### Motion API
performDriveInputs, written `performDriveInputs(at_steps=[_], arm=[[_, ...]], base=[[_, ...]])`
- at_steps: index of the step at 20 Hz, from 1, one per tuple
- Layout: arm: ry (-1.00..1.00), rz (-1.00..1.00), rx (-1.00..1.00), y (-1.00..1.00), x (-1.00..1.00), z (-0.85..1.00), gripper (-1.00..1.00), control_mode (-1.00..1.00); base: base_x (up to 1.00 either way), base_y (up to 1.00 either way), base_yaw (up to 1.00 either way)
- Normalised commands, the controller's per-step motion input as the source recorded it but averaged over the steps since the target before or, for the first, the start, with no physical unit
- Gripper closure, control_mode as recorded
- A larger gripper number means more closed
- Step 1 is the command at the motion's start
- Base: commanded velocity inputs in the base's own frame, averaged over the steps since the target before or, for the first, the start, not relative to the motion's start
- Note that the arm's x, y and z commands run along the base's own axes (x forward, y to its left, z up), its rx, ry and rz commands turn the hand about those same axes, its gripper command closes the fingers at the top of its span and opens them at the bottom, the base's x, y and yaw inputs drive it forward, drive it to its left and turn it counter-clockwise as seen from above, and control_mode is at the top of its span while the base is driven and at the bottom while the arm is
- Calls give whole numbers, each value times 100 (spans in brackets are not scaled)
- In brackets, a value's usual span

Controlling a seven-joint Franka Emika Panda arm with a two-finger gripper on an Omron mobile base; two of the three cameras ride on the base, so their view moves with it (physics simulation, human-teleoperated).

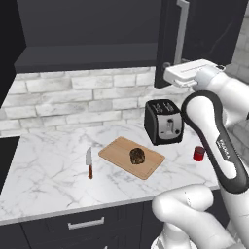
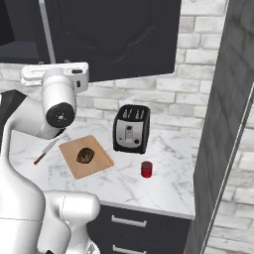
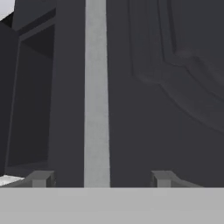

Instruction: Pick the bread, place it on the cutting board, pick the jam, place it on the counter, and close the cabinet.

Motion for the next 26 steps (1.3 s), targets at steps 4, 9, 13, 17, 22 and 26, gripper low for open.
performDriveInputs(at_steps=[4, 9, 13, 17, 22, 26], arm=[[0, 0, 0, 7, 35, 0, -100, -100], [0, -2, 0, 16, 31, 0, -100, -100], [0, -4, 0, 14, 31, 0, -100, -100], [0, -4, 0, 10, 34, 0, -100, -100], [0, -3, 0, 6, 39, 0, -100, -100], [0, -3, 0, 4, 37, 0, -100, -100]], base=[[0, 0, 0], [0, 0, 0], [0, 0, 0], [0, 0, 0], [0, 0, 0], [0, 0, 0]])
